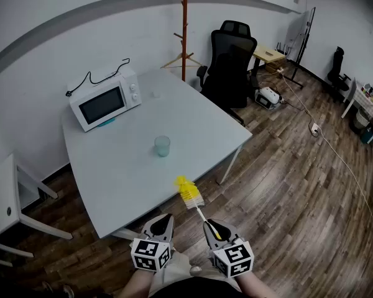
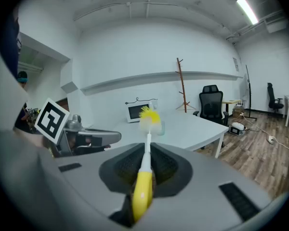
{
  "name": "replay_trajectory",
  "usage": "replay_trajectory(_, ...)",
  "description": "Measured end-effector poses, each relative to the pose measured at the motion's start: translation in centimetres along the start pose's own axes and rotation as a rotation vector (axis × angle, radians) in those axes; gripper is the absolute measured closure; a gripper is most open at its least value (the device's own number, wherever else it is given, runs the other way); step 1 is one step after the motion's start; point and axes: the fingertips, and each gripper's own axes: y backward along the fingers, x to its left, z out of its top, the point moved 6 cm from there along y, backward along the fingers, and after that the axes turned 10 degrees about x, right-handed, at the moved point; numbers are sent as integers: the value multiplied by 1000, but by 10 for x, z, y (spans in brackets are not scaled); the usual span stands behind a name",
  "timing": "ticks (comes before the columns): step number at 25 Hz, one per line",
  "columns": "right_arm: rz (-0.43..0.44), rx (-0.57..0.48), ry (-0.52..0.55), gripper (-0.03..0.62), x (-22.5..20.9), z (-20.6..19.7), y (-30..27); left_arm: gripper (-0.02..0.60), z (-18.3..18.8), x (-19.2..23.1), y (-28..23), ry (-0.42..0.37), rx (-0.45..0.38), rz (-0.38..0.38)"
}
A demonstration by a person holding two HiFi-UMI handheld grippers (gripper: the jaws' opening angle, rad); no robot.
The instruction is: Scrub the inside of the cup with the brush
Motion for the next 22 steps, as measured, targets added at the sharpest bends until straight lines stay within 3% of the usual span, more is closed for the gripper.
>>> replay_trajectory(12, -9, -22, 3, 545, 12, -17, 29, 563, -14, -34, 18, -44, -9, -44)
replay_trajectory(22, 32, -14, 13, 545, 19, -29, 40, 563, -26, -43, 29, -32, -9, -26)
